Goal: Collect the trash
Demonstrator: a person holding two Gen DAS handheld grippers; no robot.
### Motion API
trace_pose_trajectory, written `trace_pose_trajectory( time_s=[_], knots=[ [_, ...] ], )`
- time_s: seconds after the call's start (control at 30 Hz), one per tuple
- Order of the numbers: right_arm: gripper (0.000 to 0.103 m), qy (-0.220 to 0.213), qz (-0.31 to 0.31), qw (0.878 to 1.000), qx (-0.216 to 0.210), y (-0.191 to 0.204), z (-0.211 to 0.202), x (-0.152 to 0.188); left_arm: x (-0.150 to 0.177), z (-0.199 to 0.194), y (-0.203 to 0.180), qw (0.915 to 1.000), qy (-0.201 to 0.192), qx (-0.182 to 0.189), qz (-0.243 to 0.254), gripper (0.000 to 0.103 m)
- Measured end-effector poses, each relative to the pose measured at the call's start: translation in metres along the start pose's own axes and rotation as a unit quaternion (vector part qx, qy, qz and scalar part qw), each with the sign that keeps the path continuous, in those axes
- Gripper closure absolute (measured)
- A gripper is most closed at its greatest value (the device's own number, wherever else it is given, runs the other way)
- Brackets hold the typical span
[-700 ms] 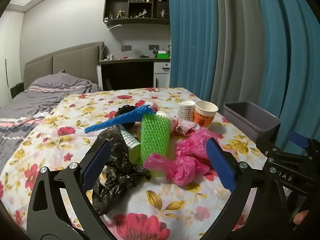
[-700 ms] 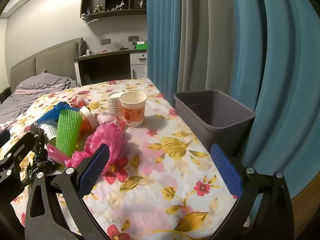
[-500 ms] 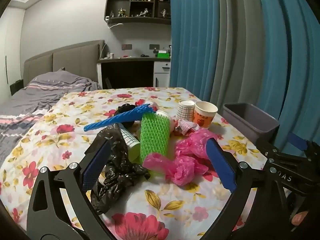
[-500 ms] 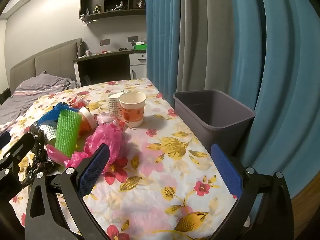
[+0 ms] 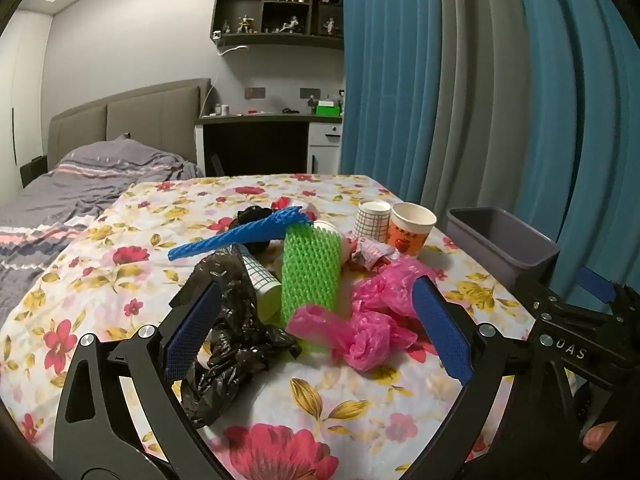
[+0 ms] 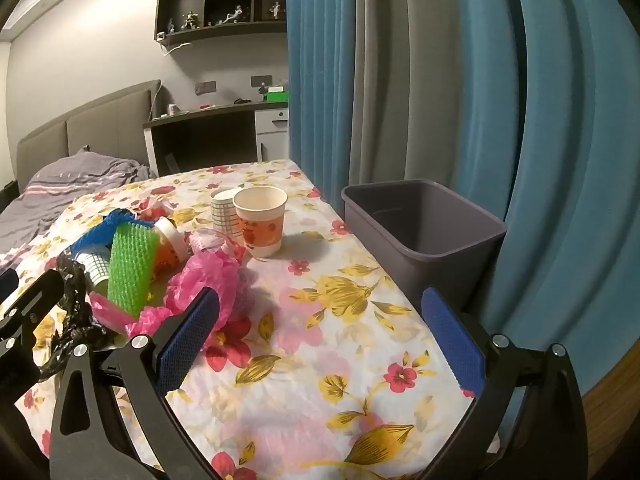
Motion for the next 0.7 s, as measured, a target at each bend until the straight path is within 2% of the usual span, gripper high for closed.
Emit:
trace_pose_trajectory(
  time_s=[0.7],
  knots=[
    [0.005,-0.006,0.007,1.0,0.006,-0.0052,0.0002,-0.0001,0.0033,0.0024,0.0014,1.0,0.001,0.003,-0.006,0.008]
  ],
)
Point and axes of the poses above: each gripper's, at about its wrist camera, not at the fingertips, and z roughly the way its jaws point, y to its left, x to its underside, the point moved 6 cm from there along z, roughly the way its jaws point, and after that the axes turned 15 degrees about x, right-handed, at the moved point
